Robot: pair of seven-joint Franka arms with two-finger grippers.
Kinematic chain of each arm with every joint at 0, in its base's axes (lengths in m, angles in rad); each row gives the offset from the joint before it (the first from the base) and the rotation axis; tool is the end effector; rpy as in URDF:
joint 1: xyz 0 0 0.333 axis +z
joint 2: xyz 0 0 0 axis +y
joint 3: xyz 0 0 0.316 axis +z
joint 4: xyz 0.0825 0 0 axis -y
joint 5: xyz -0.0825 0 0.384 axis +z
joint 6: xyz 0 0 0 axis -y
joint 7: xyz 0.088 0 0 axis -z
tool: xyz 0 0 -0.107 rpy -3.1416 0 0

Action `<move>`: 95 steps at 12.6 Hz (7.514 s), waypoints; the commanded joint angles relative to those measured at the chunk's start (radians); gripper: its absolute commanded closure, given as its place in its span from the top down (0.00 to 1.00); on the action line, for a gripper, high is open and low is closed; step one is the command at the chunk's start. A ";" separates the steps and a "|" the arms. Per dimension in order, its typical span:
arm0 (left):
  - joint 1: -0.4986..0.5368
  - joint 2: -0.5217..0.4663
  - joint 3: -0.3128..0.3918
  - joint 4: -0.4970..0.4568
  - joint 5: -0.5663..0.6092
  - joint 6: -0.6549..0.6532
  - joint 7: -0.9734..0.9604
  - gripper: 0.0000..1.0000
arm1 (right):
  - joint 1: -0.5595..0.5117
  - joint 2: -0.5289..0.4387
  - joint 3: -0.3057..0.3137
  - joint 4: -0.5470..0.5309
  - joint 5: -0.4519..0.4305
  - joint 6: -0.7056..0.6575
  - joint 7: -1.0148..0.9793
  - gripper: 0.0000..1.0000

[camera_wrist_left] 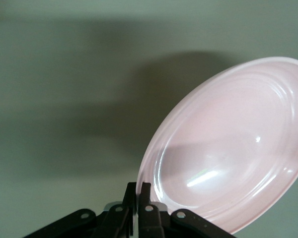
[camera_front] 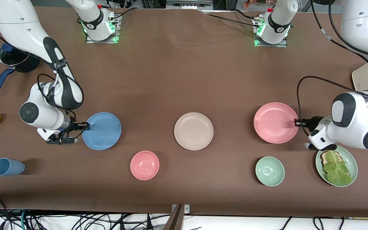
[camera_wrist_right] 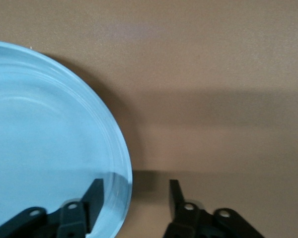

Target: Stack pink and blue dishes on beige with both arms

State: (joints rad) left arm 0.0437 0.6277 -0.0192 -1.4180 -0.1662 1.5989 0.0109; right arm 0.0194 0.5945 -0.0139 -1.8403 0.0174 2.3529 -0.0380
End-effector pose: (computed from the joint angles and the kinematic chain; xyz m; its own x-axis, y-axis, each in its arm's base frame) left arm 0.6656 0.0011 0.3051 0.9024 0.0145 -0.4306 0.0935 -0.9822 0.1630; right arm 0.6364 0.0042 0.1963 0.9961 0.0330 -0.0815 0.0325 -0.9994 -0.0066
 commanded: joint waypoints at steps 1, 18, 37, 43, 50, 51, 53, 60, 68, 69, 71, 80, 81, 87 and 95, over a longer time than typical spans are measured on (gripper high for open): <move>-0.008 -0.005 -0.112 0.030 -0.073 -0.039 -0.203 0.00 | -0.009 -0.019 0.012 -0.028 0.003 0.020 0.010 0.53; -0.305 0.132 -0.179 0.054 -0.107 0.388 -0.574 1.00 | -0.009 -0.021 0.014 -0.030 0.004 0.014 0.012 0.02; 0.093 -0.138 -0.177 0.025 0.309 -0.037 -0.232 1.00 | 0.368 -0.039 0.015 0.329 0.087 -0.347 0.602 0.00; -0.031 -0.434 -0.027 -0.140 0.129 0.012 -0.226 1.00 | 0.629 0.062 0.012 0.331 0.076 -0.108 1.126 0.00; -0.056 -0.553 -0.027 -0.156 0.131 -0.029 -0.074 1.00 | 0.695 0.137 0.009 0.335 0.068 0.037 1.270 0.00; -0.056 -0.551 -0.028 -0.150 0.142 -0.057 -0.071 1.00 | 0.694 0.139 0.008 0.338 0.068 0.035 1.270 0.00; -0.050 -0.549 -0.027 -0.150 0.143 -0.066 -0.066 1.00 | 0.694 0.149 0.008 0.354 0.068 0.037 1.271 0.00; -0.050 -0.542 -0.024 -0.128 0.178 -0.065 -0.060 1.00 | 0.685 0.137 -0.024 0.395 0.065 -0.033 1.252 0.87; -0.018 -0.533 -0.024 -0.125 0.175 -0.065 0.035 1.00 | 0.538 -0.031 -0.158 0.460 0.027 -0.472 0.616 0.99; -0.013 -0.533 -0.024 -0.124 0.168 -0.066 0.040 1.00 | 0.498 -0.080 -0.158 0.425 0.027 -0.490 0.527 0.99; -0.011 -0.533 -0.022 -0.108 0.169 -0.066 0.040 1.00 | 0.452 -0.189 -0.178 0.331 0.027 -0.492 0.384 0.99; -0.016 -0.528 -0.028 -0.102 0.165 -0.066 0.041 1.00 | -0.008 -0.476 0.079 0.247 0.015 -0.728 0.097 1.00; -0.018 -0.528 -0.028 -0.104 0.165 -0.066 0.041 1.00 | -0.042 -0.498 0.087 0.245 0.015 -0.739 0.051 1.00; -0.018 -0.528 -0.028 -0.108 0.165 -0.066 0.041 1.00 | -0.056 -0.519 0.080 0.268 0.010 -0.776 -0.010 1.00; -0.024 -0.522 -0.030 -0.111 0.165 -0.066 0.041 1.00 | -0.056 -0.502 0.081 0.309 -0.014 -0.778 -0.019 1.00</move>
State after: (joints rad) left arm 0.0214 0.1024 -0.0486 -1.5358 -0.0076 1.5391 0.0284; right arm -0.0265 0.0938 0.0535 -1.5446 0.0190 1.5819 -0.0444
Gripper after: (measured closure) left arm 0.000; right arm 0.000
